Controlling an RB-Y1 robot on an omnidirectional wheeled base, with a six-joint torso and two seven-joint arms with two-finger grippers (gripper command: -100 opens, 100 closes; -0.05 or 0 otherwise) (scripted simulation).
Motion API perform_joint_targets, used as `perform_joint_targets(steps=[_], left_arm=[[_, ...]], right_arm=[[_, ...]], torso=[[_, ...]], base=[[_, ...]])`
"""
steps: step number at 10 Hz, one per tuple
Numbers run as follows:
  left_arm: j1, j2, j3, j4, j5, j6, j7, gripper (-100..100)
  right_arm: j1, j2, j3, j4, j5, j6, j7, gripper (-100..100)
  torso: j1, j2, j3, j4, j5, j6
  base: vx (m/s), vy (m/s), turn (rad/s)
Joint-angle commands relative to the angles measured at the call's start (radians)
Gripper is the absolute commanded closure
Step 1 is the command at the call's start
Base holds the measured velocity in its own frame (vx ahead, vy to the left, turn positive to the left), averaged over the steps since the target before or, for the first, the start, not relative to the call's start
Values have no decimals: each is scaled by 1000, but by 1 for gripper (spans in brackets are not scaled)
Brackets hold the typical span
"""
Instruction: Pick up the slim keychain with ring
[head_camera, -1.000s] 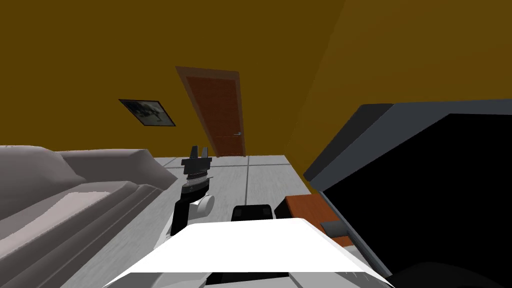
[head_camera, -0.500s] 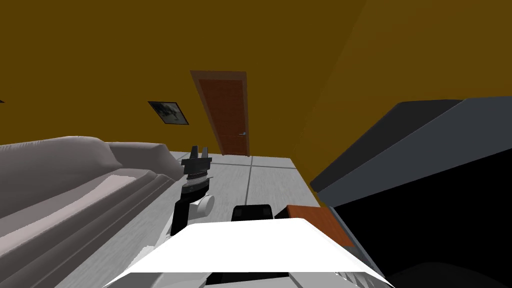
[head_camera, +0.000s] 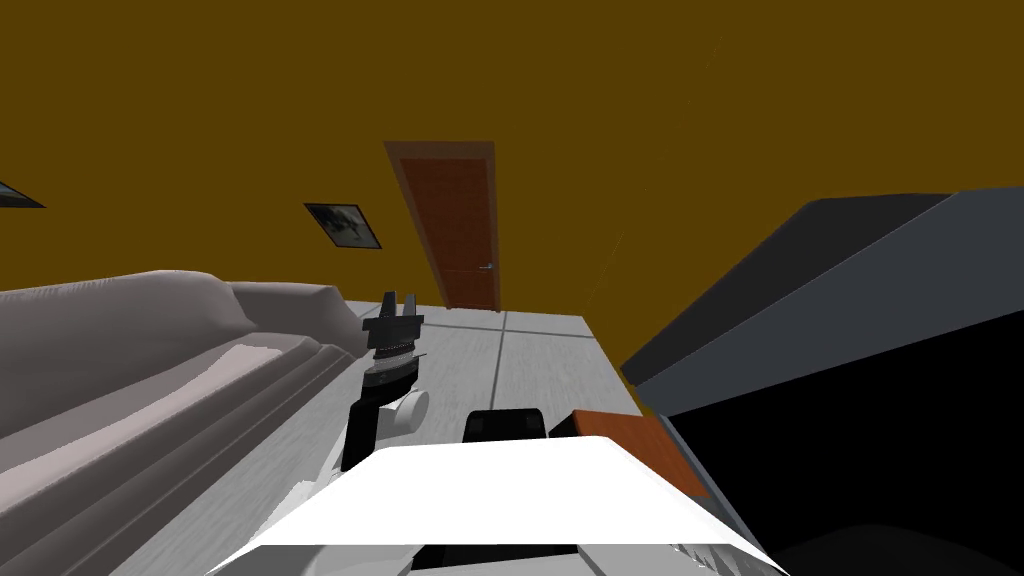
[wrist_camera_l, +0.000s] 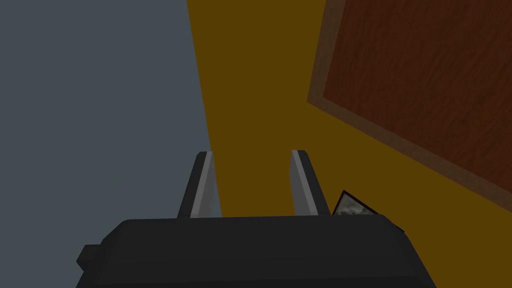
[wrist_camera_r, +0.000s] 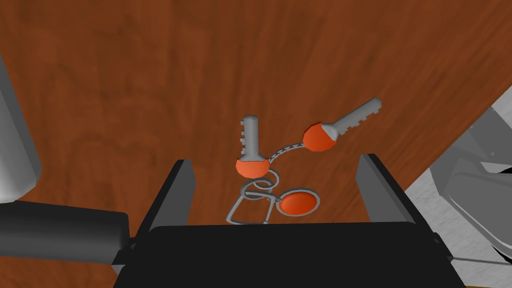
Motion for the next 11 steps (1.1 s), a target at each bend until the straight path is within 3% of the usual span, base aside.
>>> perform_joint_targets(steps=[1, 2, 3, 4, 8, 9, 10, 11], left_arm=[[0, 0, 0, 0, 0, 0, 0, 0], [0, 0, 0, 0, 0, 0, 0, 0], [0, 0, 0, 0, 0, 0, 0, 0], [0, 0, 0, 0, 0, 0, 0, 0], [0, 0, 0, 0, 0, 0, 0, 0], [0, 0, 0, 0, 0, 0, 0, 0], [0, 0, 0, 0, 0, 0, 0, 0], [0, 0, 0, 0, 0, 0, 0, 0]], right_arm=[[-12, 30, -5, 31, -2, -4, 15, -100], [-24, 52, -2, 52, -5, -1, 22, -100], [-17, 35, -3, 39, -3, 1, 15, -100], [-17, 37, -2, 41, -3, 3, 16, 100], [-17, 37, -2, 41, -4, 2, 15, 100], [-17, 37, -2, 41, -4, 2, 15, 0], [0, 8, -7, 11, 1, -6, 8, 100], [11, -13, -10, -10, 3, -8, 1, 100]], torso=[[0, 0, 0, 0, 0, 0], [0, 0, 0, 0, 0, 0], [-1, 0, 0, 1, -4, 0], [-3, 0, 0, 1, -5, 1], [-3, 0, 1, 1, -5, 0], [-4, 0, 1, 1, -5, 0], [-4, 0, 1, 1, -5, 0], [-5, 0, 0, 1, -5, 0]], base=[[-9, 9, 29], [-6, 6, 20], [0, 0, 0], [0, 0, 0], [0, 0, 0], [0, 0, 0], [-2, -19, -30], [15, -8, -48]])
